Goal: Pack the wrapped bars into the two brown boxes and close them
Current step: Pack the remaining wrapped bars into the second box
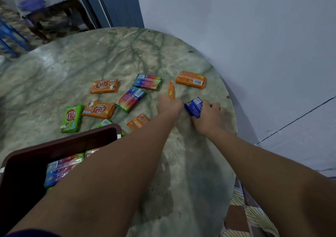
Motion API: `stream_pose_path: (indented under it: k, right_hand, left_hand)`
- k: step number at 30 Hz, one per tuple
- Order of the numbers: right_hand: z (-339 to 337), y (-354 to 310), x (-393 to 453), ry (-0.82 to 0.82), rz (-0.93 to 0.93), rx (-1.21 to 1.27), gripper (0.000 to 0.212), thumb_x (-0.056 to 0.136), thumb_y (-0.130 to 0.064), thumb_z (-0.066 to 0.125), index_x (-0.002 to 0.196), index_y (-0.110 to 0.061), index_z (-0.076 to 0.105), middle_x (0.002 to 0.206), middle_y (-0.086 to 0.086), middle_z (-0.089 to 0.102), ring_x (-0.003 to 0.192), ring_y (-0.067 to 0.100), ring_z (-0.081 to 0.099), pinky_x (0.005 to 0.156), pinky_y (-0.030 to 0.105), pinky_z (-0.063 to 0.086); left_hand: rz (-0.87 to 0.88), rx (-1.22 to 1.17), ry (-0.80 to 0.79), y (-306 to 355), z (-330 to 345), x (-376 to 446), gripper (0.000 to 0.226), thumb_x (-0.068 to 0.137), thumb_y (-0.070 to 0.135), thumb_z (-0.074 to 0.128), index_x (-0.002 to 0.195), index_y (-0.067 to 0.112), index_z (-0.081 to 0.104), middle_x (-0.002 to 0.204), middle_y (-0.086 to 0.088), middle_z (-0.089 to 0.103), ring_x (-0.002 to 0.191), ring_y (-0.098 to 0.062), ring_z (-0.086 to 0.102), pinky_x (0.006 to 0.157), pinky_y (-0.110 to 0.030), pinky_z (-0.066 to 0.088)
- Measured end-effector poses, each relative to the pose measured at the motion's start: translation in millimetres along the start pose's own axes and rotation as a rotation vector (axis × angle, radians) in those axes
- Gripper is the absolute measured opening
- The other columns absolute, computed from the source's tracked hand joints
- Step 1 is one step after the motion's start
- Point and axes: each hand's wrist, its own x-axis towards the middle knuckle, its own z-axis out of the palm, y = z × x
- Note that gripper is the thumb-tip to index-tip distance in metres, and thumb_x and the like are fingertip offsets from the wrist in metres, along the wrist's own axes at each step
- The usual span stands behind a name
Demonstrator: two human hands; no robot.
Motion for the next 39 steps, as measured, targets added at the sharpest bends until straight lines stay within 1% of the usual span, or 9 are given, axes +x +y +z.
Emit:
stream_pose_path:
  k: [3,6,8,12,20,24,29,33,39]
  right_hand:
    - [0.1,-10.1,-4.6,-0.026,0.074,0.168,0.074,0.083,-0.05,0.077,0.138,-0.015,0.043,0.134,0.014,0.04,0.117,0.032,0.051,0.099,0.04,0.046]
    - [-5.4,-24.0,-12.7,-0.006,0.041,0.35,0.08,0.079,-0.047,0.084,0.138,-0.016,0.039,0.134,0.01,0.034,0.108,0.028,0.055,0.093,0.041,0.051]
    - [-11.8,-33.7,-17.0,0.022,0.019,0.432,0.084,0.078,-0.05,0.085,0.138,-0.017,0.037,0.134,0.009,0.034,0.104,0.026,0.053,0.089,0.039,0.05]
    - [-25.6,-53.8,-27.2,0.052,-0.067,0.538,0.08,0.075,-0.047,0.085,0.132,-0.016,0.039,0.127,0.01,0.044,0.1,0.026,0.055,0.085,0.038,0.048]
    - [-41.8,-114.3,-64.6,0.067,-0.18,0.623,0.083,0.07,-0.047,0.085,0.133,-0.015,0.041,0.126,0.009,0.051,0.109,0.029,0.059,0.094,0.048,0.053]
    - [-40.7,-146.0,-89.8,0.083,-0.216,0.638,0.087,0.071,-0.05,0.084,0.136,-0.014,0.04,0.13,0.01,0.05,0.115,0.031,0.058,0.096,0.047,0.051]
    - [-27.4,-186.3,-129.8,0.094,-0.271,0.611,0.089,0.074,-0.047,0.085,0.142,-0.015,0.037,0.137,0.01,0.046,0.121,0.031,0.055,0.099,0.044,0.048]
    - [-8.9,-213.9,-162.5,0.079,-0.309,0.547,0.091,0.071,-0.048,0.085,0.141,-0.017,0.036,0.137,0.009,0.046,0.12,0.029,0.055,0.099,0.044,0.049]
    - [23.5,-220.2,-190.9,0.125,-0.507,0.174,0.088,0.067,-0.057,0.072,0.14,-0.023,0.037,0.13,0.005,0.054,0.119,0.028,0.055,0.101,0.046,0.045]
  left_hand:
    - [0.051,-0.058,0.012,5.3,-11.9,-4.2,0.055,0.092,0.008,0.053,0.137,0.014,0.023,0.103,-0.006,0.056,0.093,-0.022,0.061,0.073,-0.036,0.055]
    - [0.061,-0.141,-0.002,16.0,-28.4,-18.9,0.056,0.094,0.02,0.056,0.134,0.025,0.017,0.106,-0.004,0.055,0.096,-0.019,0.058,0.073,-0.033,0.048]
    - [0.07,-0.188,-0.036,23.5,-39.9,-34.4,0.059,0.093,0.032,0.058,0.139,0.022,0.021,0.1,0.0,0.053,0.099,-0.018,0.056,0.081,-0.035,0.048]
    - [0.134,-0.195,-0.066,33.4,-65.3,-66.1,0.048,0.097,0.04,0.051,0.136,0.019,0.033,0.091,0.006,0.044,0.08,-0.008,0.042,0.062,-0.029,0.034]
    - [0.269,-0.219,0.043,33.2,-137.3,-97.5,0.04,0.094,0.04,0.052,0.125,0.015,0.046,0.097,0.001,0.055,0.087,-0.013,0.054,0.067,-0.033,0.039]
    - [0.309,-0.235,0.045,23.6,-179.6,-105.8,0.033,0.095,0.034,0.052,0.121,0.013,0.047,0.089,0.0,0.051,0.069,-0.009,0.049,0.049,-0.023,0.041]
    - [0.342,-0.157,0.06,-6.9,-244.9,-113.1,0.046,0.077,0.052,0.055,0.112,0.021,0.05,0.098,-0.001,0.06,0.091,-0.024,0.06,0.08,-0.043,0.049]
    - [0.402,-0.058,0.049,-46.2,-296.5,-105.0,0.037,0.09,0.045,0.057,0.113,0.017,0.047,0.098,-0.001,0.059,0.083,-0.014,0.056,0.066,-0.034,0.041]
    - [0.491,0.172,-0.112,-105.0,-351.5,-86.2,0.044,0.093,0.034,0.063,0.122,0.018,0.035,0.113,0.001,0.057,0.101,-0.011,0.059,0.078,-0.029,0.049]
